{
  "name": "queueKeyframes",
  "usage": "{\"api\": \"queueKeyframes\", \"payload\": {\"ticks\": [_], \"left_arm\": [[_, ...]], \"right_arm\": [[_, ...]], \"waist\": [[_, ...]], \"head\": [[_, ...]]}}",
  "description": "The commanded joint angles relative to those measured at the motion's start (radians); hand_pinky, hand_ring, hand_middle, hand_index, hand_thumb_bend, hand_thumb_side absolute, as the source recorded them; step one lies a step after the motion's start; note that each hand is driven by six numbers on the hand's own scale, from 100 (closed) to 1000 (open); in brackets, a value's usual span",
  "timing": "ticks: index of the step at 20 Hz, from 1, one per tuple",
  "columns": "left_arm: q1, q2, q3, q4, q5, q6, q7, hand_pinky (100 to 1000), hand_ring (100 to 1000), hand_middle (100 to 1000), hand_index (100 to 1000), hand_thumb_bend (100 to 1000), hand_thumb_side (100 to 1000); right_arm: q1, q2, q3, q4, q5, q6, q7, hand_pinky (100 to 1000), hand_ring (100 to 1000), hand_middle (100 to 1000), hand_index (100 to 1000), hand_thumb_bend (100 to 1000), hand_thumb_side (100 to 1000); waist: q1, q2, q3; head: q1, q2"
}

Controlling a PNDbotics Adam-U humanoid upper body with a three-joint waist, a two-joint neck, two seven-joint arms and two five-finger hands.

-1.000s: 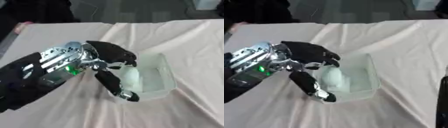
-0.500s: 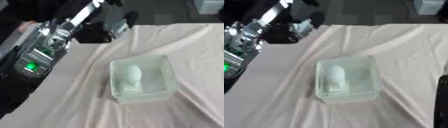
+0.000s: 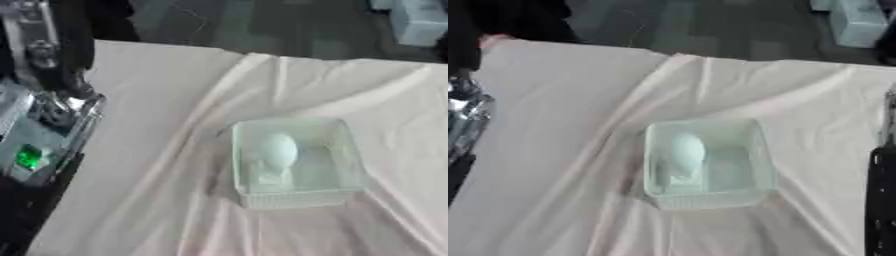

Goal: Pick up objects on the table and place them in the box.

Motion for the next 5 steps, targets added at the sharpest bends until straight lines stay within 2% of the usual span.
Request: {"api": "queueKeyframes", "payload": {"ticks": [1, 5], "left_arm": [[-0.028, -0.003, 0.016, -0.011, 0.055, -0.031, -0.024, 497, 552, 617, 706, 281, 774], [-0.035, -0.004, 0.030, -0.011, 0.118, -0.024, -0.060, 507, 555, 623, 709, 276, 781]], "right_arm": [[0.001, -0.041, -0.013, 0.016, 0.000, -0.029, 0.003, 591, 537, 525, 642, 100, 1000], [0.001, -0.047, -0.016, 0.039, -0.006, -0.046, 0.016, 591, 537, 526, 643, 100, 1000]], "waist": [[-0.003, -0.012, 0.007], [-0.005, -0.011, 0.013]], "head": [[-0.024, -0.001], [-0.039, -0.001]]}}
